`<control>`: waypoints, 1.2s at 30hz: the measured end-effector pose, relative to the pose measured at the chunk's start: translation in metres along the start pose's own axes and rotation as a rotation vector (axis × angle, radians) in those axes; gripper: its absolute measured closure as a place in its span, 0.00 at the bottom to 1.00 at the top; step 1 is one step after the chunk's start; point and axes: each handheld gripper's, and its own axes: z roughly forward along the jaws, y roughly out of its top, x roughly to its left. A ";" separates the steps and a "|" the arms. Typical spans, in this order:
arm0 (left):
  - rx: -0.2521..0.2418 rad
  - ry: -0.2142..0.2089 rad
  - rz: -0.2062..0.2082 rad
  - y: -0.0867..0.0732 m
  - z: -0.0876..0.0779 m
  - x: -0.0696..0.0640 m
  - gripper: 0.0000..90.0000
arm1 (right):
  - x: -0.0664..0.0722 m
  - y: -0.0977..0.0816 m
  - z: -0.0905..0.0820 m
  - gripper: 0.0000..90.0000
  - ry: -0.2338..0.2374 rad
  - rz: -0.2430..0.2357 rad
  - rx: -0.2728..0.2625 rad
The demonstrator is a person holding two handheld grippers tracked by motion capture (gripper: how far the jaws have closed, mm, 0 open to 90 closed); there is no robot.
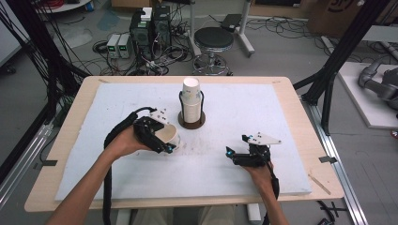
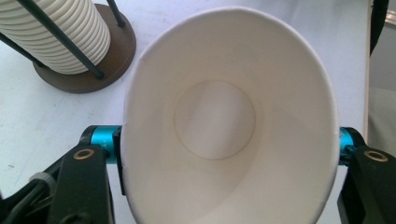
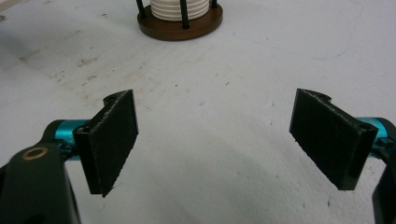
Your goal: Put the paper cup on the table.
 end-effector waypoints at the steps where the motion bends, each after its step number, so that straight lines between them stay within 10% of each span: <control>1: 0.002 -0.001 -0.001 0.001 0.002 0.001 0.37 | 0.000 0.000 0.000 0.17 0.002 0.000 0.001; 36: 0.295 0.017 0.051 0.029 0.062 0.003 0.37 | 0.000 0.000 0.000 0.17 0.006 0.001 -0.007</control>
